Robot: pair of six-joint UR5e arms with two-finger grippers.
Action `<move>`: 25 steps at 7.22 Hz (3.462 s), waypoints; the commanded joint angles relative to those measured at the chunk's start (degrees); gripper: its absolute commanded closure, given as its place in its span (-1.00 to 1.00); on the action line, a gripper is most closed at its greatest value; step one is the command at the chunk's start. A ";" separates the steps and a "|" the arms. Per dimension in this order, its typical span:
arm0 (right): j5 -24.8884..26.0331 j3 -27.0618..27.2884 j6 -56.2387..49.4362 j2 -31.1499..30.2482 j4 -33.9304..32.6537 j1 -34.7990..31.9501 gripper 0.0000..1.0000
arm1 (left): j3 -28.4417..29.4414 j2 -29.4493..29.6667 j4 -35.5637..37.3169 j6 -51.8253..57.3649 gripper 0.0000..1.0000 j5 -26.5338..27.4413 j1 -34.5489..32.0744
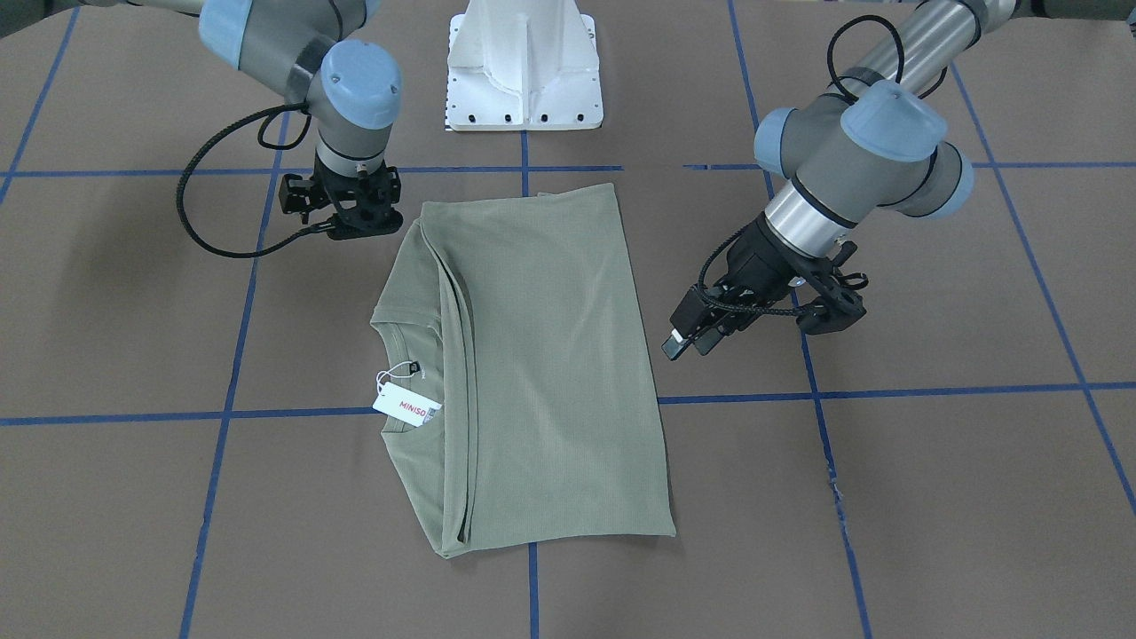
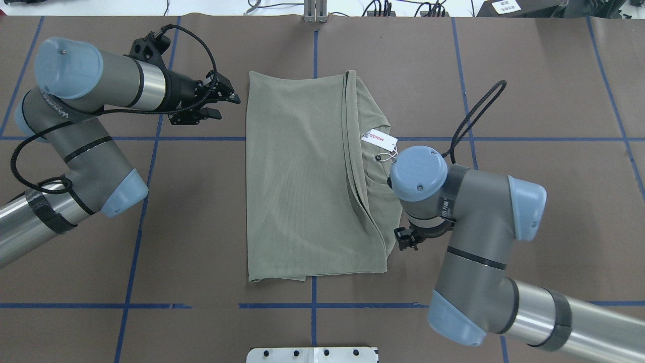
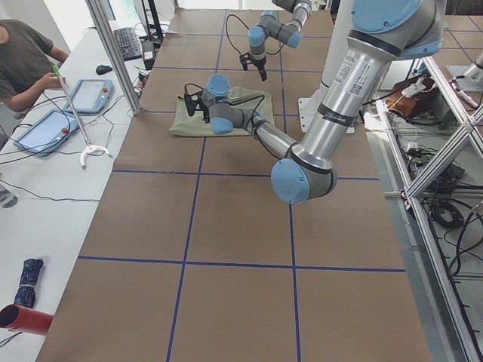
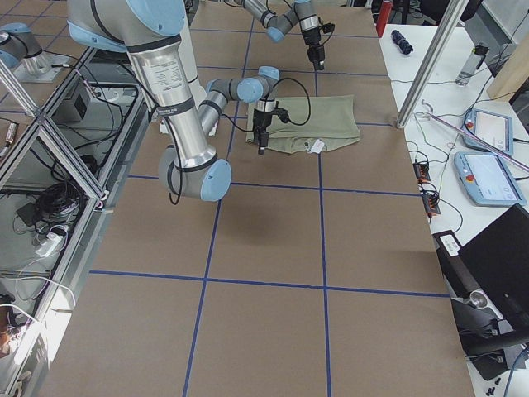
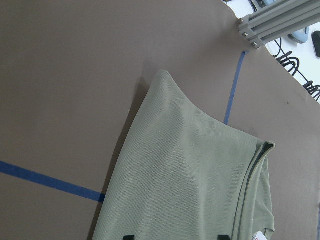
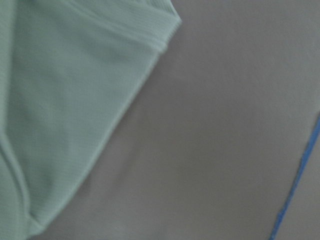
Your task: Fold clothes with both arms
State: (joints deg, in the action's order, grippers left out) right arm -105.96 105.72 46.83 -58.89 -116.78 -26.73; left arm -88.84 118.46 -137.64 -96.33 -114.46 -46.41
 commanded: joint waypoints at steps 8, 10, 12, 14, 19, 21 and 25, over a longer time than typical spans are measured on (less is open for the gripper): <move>-0.82 -19.01 -3.91 6.99 15.53 -8.93 -1.00 | -0.55 -0.86 0.00 0.00 -0.27 -0.15 0.00; -1.00 -6.20 -10.78 -0.16 6.97 -10.98 -1.00 | -1.08 -1.04 0.09 0.00 -0.27 -0.15 -0.09; -1.17 -6.31 -3.73 5.79 2.78 -9.93 -1.00 | -2.04 -1.48 0.09 -0.09 -0.27 -0.15 -0.18; -1.09 -20.73 -1.32 12.00 16.33 -10.01 -1.00 | -2.22 -2.10 0.09 -0.09 -0.27 -0.15 -0.18; -0.56 -41.44 -1.30 21.27 28.86 -12.21 -1.00 | -2.13 -3.06 0.00 0.09 -0.27 -0.15 -0.09; -0.65 -43.93 -2.96 21.45 30.73 -14.04 -1.00 | -2.22 -3.06 0.00 0.09 -0.27 -0.15 -0.18; -5.39 -33.80 -9.51 18.37 22.17 -20.38 -1.00 | -2.13 -2.89 -0.09 0.09 -0.26 -2.44 -0.35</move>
State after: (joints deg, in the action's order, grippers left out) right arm -110.36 66.05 35.33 -39.99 -89.96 -46.78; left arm -90.98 115.51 -137.68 -96.24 -116.10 -46.65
